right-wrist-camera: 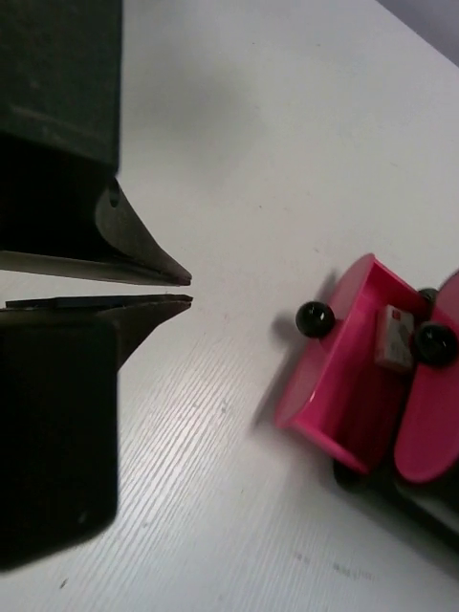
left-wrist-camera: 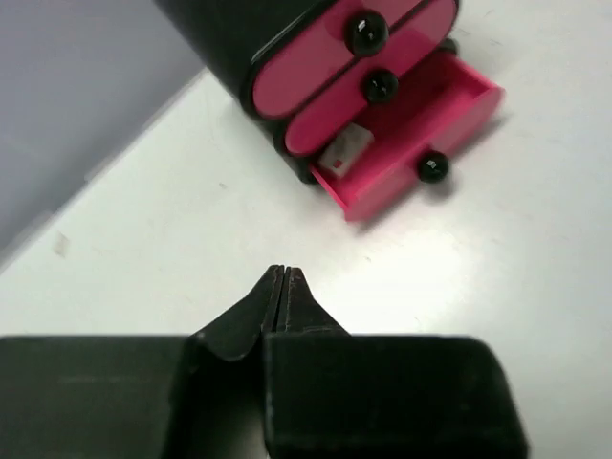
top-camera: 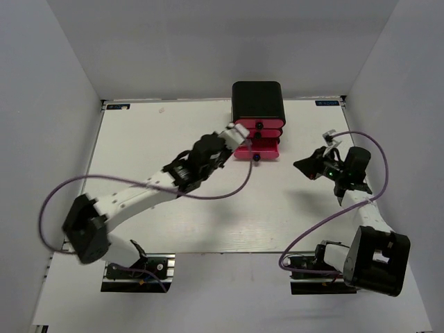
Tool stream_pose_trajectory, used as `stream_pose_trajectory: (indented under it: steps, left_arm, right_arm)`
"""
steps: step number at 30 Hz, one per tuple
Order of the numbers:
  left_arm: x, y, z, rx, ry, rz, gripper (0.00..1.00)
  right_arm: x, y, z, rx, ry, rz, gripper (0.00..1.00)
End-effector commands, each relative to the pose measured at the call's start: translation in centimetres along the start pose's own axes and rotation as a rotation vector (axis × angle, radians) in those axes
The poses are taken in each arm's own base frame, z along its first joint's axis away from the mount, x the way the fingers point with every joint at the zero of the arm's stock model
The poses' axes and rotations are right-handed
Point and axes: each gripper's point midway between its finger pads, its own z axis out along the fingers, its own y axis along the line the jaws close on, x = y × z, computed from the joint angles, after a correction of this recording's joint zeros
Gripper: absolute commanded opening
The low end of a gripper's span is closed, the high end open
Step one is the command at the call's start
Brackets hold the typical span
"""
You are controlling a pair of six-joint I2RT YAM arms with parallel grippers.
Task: Sort the stationery into containers
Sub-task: Close the drawer in the storage box.
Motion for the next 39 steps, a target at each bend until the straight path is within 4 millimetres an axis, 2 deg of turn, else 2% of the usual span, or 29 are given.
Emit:
stream_pose_trajectory:
  steps: [1, 2, 3, 4, 5, 6, 7, 8, 9, 11, 12, 14, 19, 20, 21, 23, 25, 26, 29, 34, 36, 39]
  left_arm:
    - [5.1, -1.9, -5.6, 0.127, 0.112, -0.193, 0.09]
    - [7.0, -2.2, -7.1, 0.142, 0.167, -0.214, 0.09]
    - [6.7, -1.6, -9.2, 0.133, 0.141, -0.296, 0.16]
    - [9.5, -2.3, -10.4, 0.148, 0.19, -0.311, 0.28]
    - [10.6, -2.6, -11.5, 0.162, 0.206, -0.329, 0.47]
    - [9.9, -1.8, -13.3, 0.155, 0.148, -0.386, 0.77]
    - [11.4, -2.0, -14.2, 0.154, 0.162, -0.404, 0.85]
    - [11.4, -1.8, -14.9, 0.151, 0.144, -0.436, 0.93]
    - [11.1, -1.5, -15.7, 0.149, 0.126, -0.455, 0.98]
    - [9.4, -0.3, -17.0, 0.135, 0.04, -0.494, 1.0]
    - [9.4, 0.1, -17.0, 0.114, 0.023, -0.512, 1.0]
    - [9.5, 0.4, -16.9, 0.09, 0.03, -0.51, 1.0]
    - [10.2, -0.2, -16.3, 0.1, 0.087, -0.491, 1.0]
    - [10.2, -0.2, -16.3, 0.1, 0.087, -0.491, 1.0]
    - [10.4, -0.3, -16.2, 0.101, 0.096, -0.488, 1.0]
    - [10.4, -0.2, -16.2, 0.101, 0.095, -0.478, 1.0]
    - [10.3, -0.4, -16.2, 0.11, 0.095, -0.479, 1.0]
    - [10.3, -0.4, -16.2, 0.11, 0.095, -0.479, 1.0]
    - [10.3, -0.4, -16.2, 0.11, 0.095, -0.479, 1.0]
    - [10.2, -0.4, -16.4, 0.12, 0.085, -0.473, 1.0]
    - [10.1, -0.4, -16.4, 0.12, 0.085, -0.473, 1.0]
    - [10.1, -0.6, -16.4, 0.129, 0.085, -0.473, 1.0]
  right_arm:
    - [-0.1, 1.1, 1.9, -0.047, 0.064, -0.14, 0.14]
    - [0.9, 1.7, 2.7, -0.065, 0.103, -0.13, 0.19]
    - [0.9, 1.3, 3.3, -0.043, 0.123, -0.129, 0.22]
    - [1.3, 1.5, 4.1, -0.031, 0.146, -0.13, 0.28]
    - [1.9, 2.5, 5.3, -0.056, 0.178, -0.128, 0.41]
    - [2.2, 2.1, 6.1, -0.031, 0.194, -0.089, 0.55]
    - [2.8, 2.5, 7.1, -0.024, 0.22, -0.074, 0.69]
    - [3.0, 2.4, 7.7, -0.012, 0.227, -0.054, 0.81]
    - [3.6, 2.6, 8.2, -0.007, 0.237, 0.04, 0.86]
    - [3.7, 2.7, 9.8, -0.006, 0.236, 0.059, 0.88]
    - [4.5, 2.5, 10.4, 0.006, 0.262, 0.107, 0.88]
    - [4.6, 2.5, 11.7, 0.025, 0.262, 0.171, 0.85]
    - [6.2, 2.0, 14.0, 0.074, 0.285, 0.286, 0.69]
    - [5.7, 2.3, 14.6, 0.062, 0.263, 0.277, 0.69]
    - [6.4, 1.8, 14.9, 0.076, 0.274, 0.303, 0.67]
    - [6.0, 2.0, 15.5, 0.072, 0.24, 0.332, 0.65]
    - [6.8, 2.0, 16.1, 0.071, 0.251, 0.362, 0.65]
    - [6.3, 2.0, 16.6, 0.064, 0.232, 0.363, 0.65]
    - [6.4, 1.2, 17.1, 0.105, 0.194, 0.384, 0.64]
    - [5.6, 0.6, 17.3, 0.147, 0.081, 0.337, 0.56]
    - [5.5, 0.4, 17.4, 0.154, 0.064, 0.332, 0.49]
    - [5.5, 0.1, 17.3, 0.181, 0.046, 0.329, 0.46]
